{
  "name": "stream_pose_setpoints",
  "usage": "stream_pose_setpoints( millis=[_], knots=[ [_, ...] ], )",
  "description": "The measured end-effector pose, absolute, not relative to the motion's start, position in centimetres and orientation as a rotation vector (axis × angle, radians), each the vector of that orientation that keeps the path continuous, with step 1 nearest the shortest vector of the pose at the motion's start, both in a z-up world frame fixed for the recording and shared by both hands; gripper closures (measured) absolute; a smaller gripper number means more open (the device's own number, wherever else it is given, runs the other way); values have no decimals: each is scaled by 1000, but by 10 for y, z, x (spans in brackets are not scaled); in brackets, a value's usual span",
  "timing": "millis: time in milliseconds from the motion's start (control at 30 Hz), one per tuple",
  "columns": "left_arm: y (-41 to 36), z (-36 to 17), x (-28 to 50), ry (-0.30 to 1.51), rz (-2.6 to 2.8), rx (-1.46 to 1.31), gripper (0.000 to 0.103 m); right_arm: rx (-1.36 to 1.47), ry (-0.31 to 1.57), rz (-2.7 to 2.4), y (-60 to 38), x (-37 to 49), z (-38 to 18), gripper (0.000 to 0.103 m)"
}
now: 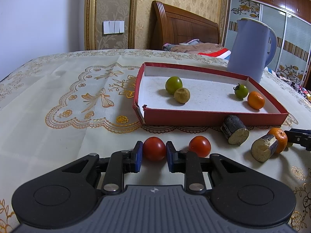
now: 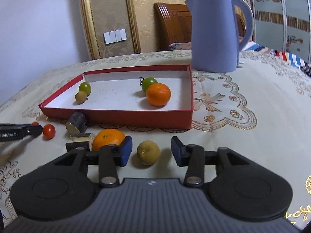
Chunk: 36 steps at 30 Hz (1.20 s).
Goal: Organize fruits
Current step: 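Open the right gripper to release the yellow-green fruit while the left holds the tomato, then move the right gripper to the mandarin orange and close on it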
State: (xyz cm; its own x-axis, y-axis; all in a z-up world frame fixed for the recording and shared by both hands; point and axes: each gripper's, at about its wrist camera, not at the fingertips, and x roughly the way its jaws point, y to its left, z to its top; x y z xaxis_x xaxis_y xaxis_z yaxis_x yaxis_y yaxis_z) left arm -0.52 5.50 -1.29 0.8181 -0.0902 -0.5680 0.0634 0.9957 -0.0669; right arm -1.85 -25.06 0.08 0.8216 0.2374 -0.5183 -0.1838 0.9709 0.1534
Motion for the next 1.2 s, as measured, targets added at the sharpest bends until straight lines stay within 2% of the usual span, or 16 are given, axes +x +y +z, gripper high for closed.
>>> stream_pose_setpoints(
  millis=[133, 267, 333, 367, 1200],
  knots=[
    [55, -13, -5, 607, -82, -45, 78, 125, 521, 201, -256, -26, 4, 24],
    [55, -13, -5, 607, -82, -46, 78, 129, 510, 199, -259, -33, 5, 19],
    [55, -13, -5, 607, -82, -48, 78, 141, 506, 192, -261, -35, 5, 9],
    [55, -13, -5, 607, -82, -47, 78, 149, 509, 188, -263, -34, 5, 7],
    [56, -14, -5, 607, -83, -50, 78, 106, 554, 272, -253, -37, 10, 7]
  ],
)
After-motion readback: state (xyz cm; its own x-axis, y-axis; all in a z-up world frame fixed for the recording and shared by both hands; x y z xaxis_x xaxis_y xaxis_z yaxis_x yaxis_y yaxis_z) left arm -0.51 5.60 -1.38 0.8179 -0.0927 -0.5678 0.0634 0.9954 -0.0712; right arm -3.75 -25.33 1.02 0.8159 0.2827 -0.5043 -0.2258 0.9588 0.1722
